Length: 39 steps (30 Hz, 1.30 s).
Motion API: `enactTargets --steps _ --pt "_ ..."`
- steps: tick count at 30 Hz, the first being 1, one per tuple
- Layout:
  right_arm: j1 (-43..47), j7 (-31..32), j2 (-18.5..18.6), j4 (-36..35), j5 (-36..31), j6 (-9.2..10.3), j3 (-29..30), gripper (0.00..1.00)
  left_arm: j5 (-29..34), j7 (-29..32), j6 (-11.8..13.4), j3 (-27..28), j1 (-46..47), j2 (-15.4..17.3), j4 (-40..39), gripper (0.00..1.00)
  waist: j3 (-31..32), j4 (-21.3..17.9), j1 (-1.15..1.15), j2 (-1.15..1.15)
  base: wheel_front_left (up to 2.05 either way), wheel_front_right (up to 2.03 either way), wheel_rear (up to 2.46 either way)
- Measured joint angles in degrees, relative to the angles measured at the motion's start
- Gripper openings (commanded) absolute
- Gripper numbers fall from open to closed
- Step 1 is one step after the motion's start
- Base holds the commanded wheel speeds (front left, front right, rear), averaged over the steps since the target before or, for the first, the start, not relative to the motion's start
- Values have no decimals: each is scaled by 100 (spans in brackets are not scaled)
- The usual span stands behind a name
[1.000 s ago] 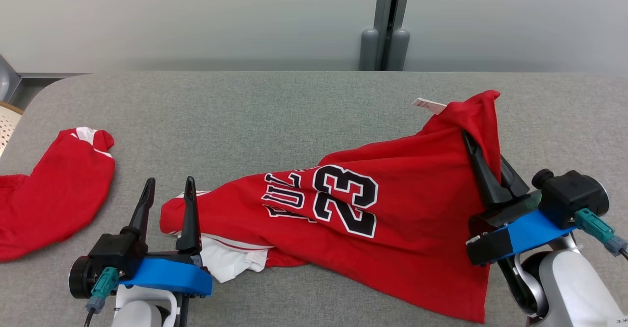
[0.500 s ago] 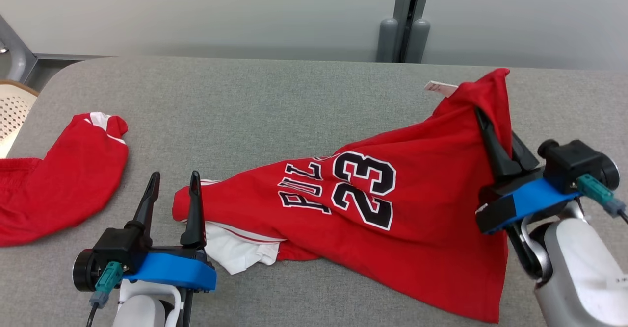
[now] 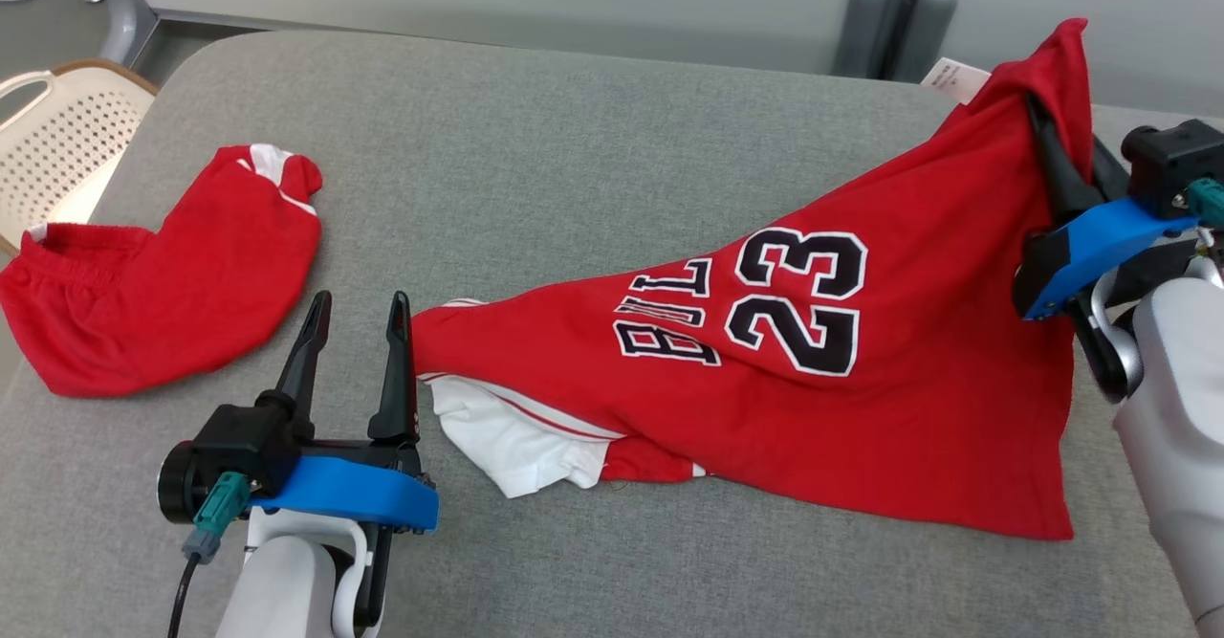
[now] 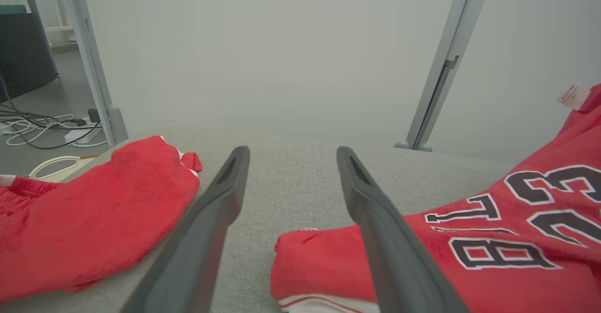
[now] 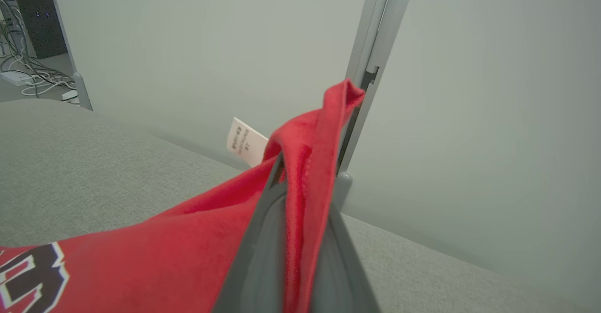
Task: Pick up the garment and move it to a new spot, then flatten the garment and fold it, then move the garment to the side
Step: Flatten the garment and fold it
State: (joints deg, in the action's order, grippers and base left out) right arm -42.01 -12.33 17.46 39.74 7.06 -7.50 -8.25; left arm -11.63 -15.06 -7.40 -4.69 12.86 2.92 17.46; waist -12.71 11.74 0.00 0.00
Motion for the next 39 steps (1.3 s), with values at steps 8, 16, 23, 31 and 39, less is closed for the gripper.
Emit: enactTargets --steps 8,16,23,31,39 --pt "-729 -164 98 1418 -209 0 114 31 -57 0 0 -80 112 1 7 100 -269 277 1 0 0 0 0" --pt "-938 -256 -32 1982 -216 0 274 100 -51 0 0 -44 134 -1 41 100 -260 160 1 0 0 0 0" --pt "-340 -270 12 1347 19 1 705 100 62 0 1 97 -7 0 76 100 -24 -131 0 0 0 0 0" --pt "934 -271 -256 -97 141 1 864 100 224 0 1 376 -282 11 74 100 272 -519 0 0 0 0 0" --pt "2203 -271 -824 -1432 92 1 1042 100 328 0 1 505 -519 32 59 100 529 -772 -1 0 0 0 0"
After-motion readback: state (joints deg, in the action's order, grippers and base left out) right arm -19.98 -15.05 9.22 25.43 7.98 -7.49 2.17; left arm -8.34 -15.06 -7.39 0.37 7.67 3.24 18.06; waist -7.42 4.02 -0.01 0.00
